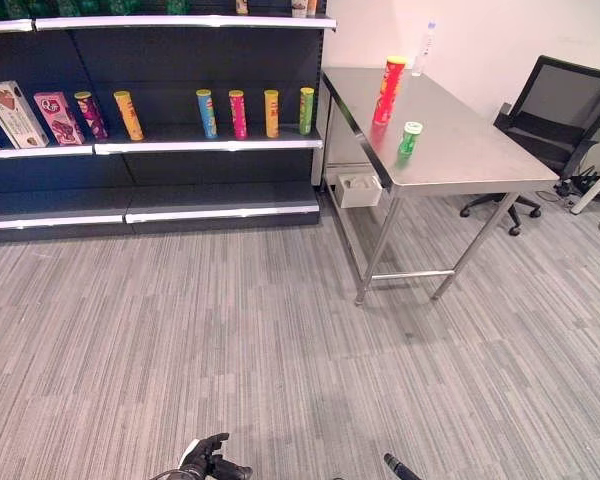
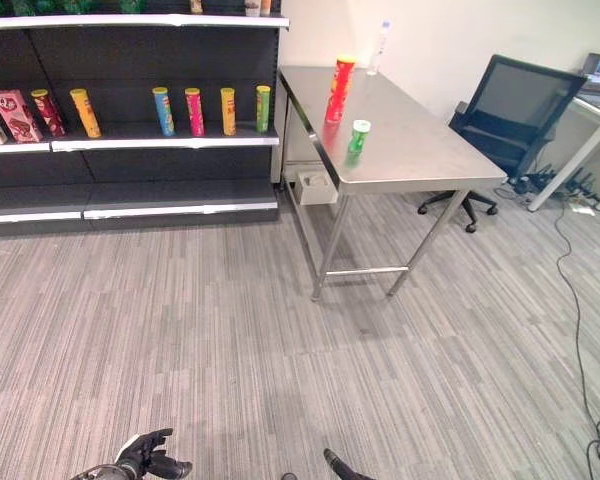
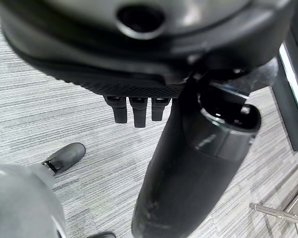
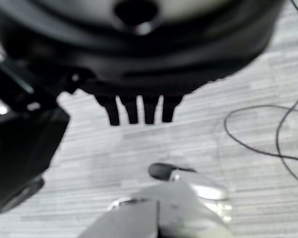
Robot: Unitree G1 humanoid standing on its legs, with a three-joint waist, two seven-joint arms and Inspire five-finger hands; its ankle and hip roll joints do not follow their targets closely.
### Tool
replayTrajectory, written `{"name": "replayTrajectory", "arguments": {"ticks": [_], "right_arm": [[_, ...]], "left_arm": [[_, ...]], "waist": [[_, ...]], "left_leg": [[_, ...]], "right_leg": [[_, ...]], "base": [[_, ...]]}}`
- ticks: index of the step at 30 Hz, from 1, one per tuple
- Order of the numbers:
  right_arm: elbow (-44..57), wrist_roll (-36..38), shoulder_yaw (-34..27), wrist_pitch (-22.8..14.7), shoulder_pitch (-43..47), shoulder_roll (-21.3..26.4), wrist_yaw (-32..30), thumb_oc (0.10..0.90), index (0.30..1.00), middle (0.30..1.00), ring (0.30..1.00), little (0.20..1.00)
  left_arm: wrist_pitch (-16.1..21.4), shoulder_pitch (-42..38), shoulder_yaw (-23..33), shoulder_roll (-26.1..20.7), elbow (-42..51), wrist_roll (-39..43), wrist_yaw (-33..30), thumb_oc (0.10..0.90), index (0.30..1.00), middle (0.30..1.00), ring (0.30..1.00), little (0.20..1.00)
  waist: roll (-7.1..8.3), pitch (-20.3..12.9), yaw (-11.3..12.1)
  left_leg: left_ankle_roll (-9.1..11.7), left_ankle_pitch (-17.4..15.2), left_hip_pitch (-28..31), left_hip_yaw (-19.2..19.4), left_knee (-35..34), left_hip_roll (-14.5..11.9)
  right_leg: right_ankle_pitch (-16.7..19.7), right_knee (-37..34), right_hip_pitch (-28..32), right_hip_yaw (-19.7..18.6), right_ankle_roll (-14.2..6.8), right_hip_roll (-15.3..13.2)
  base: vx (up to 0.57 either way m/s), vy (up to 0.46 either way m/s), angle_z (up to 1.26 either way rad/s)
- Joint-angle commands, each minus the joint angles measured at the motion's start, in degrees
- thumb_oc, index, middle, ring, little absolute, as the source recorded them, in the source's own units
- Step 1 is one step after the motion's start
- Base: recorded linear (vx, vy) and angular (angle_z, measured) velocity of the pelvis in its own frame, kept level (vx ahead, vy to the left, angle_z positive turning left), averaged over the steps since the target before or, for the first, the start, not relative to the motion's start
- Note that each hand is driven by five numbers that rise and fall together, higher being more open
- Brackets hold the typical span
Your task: Put the goods on the table back onto the shelves and tidy them up.
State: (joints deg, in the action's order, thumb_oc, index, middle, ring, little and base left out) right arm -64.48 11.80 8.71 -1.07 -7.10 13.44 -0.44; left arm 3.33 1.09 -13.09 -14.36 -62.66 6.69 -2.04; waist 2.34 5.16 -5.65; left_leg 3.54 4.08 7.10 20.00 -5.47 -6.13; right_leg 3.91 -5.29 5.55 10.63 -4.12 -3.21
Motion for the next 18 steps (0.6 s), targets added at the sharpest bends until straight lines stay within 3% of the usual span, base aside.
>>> {"name": "replayTrajectory", "arguments": {"ticks": [1, 14, 18], "right_arm": [[0.49, 0.28, 0.29, -1.33, 3.39, 2.12, -1.38, 0.8, 0.9, 0.9, 0.9, 0.9], [0.99, 0.0, 0.64, -1.12, 3.88, 2.98, -1.11, 0.8, 0.9, 0.9, 0.9, 0.9], [1.48, 0.25, 0.9, -1.29, 4.58, 3.43, -1.2, 0.8, 0.9, 0.9, 0.9, 0.9]], "left_arm": [[1.73, -5.05, 0.76, -0.73, 0.2, -0.4, -1.37, 0.8, 0.9, 0.9, 0.9, 0.9], [1.56, -4.75, 0.89, -0.66, 0.94, 0.08, -1.45, 0.8, 0.9, 0.9, 0.9, 0.9], [1.58, -5.48, 0.92, -0.75, 0.97, 1.04, -1.8, 0.8, 0.9, 0.9, 0.9, 0.9]], "waist": [[0.24, 2.69, -0.43], [-0.2, 3.3, -0.54], [0.33, 4.79, -0.44]], "left_leg": [[1.89, -4.15, 2.76, 1.46, 0.47, 0.11], [2.22, -3.51, 3.01, 1.45, 0.47, -0.29], [2.39, -4.86, -0.07, 0.66, 6.79, -0.77]], "right_leg": [[-5.53, 0.29, 2.19, 0.51, -4.35, -0.66], [-6.49, 0.46, 2.34, 0.52, -3.5, 0.43], [-7.25, 1.56, 1.56, -0.14, -2.55, 0.48]], "base": [[0.01, -0.047, 0.0], [0.02, -0.05, 0.0], [-0.02, -0.091, 0.0]]}}
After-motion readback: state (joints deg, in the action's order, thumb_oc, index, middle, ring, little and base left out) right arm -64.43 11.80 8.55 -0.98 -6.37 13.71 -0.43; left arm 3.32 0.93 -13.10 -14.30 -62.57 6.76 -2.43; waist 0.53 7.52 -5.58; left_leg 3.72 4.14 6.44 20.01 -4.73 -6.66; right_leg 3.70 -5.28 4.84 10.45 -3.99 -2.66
